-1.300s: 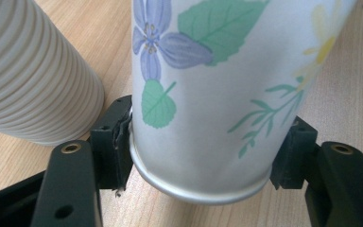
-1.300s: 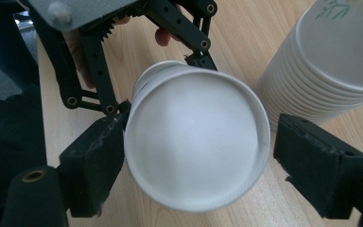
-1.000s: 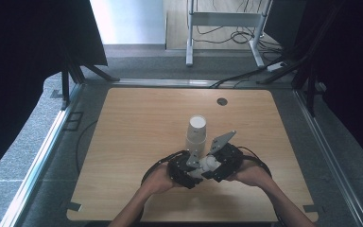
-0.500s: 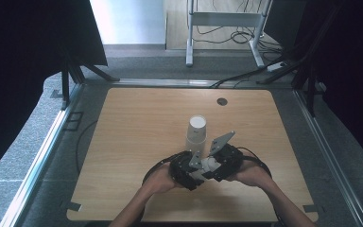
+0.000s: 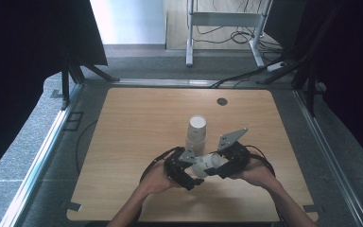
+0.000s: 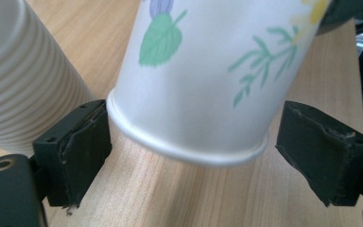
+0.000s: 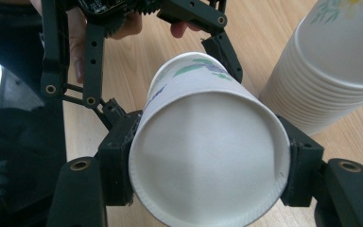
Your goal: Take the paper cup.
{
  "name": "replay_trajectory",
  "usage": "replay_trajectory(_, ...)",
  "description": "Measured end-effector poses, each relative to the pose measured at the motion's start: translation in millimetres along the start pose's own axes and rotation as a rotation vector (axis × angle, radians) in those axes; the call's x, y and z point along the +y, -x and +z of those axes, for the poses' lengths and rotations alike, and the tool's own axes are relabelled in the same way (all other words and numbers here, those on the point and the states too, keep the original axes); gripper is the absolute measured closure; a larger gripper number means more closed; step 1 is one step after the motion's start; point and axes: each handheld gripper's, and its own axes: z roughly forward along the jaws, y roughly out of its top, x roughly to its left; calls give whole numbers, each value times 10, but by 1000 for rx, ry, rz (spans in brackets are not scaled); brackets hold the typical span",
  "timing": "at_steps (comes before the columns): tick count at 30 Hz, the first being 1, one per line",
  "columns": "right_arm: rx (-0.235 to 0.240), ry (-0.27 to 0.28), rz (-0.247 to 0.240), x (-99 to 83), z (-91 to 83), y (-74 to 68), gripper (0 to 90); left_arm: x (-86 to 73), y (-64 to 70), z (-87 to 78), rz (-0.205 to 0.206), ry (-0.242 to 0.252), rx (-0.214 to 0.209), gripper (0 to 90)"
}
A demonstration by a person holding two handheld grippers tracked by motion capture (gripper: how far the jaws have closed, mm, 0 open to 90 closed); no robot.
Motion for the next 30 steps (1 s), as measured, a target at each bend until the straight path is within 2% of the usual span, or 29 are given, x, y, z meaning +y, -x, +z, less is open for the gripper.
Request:
replay_trajectory(6, 15, 53, 16, -30, -65, 1, 361, -2, 7, -70, -22, 56, -33, 68)
replay_trajectory(7, 18, 73, 21, -49, -85, 3, 362, -5, 5, -93, -32, 80, -53, 66)
replay_trajectory(8, 18, 73, 21, -49, -85, 3, 362, -5, 5, -93, -32, 80, -53, 63)
replay_trajectory(10, 22, 106, 18, -82, -109, 10, 361, -9, -2, -133, -29, 106, -69, 62)
replay_trajectory(22, 45, 216, 12, -201, -177, 16, 362, -35, -2, -198, -41, 206, -82, 114)
replay_trajectory(30, 79, 257, 13, -255, -180, 16, 363, -61, -5, -175, -38, 231, -98, 139)
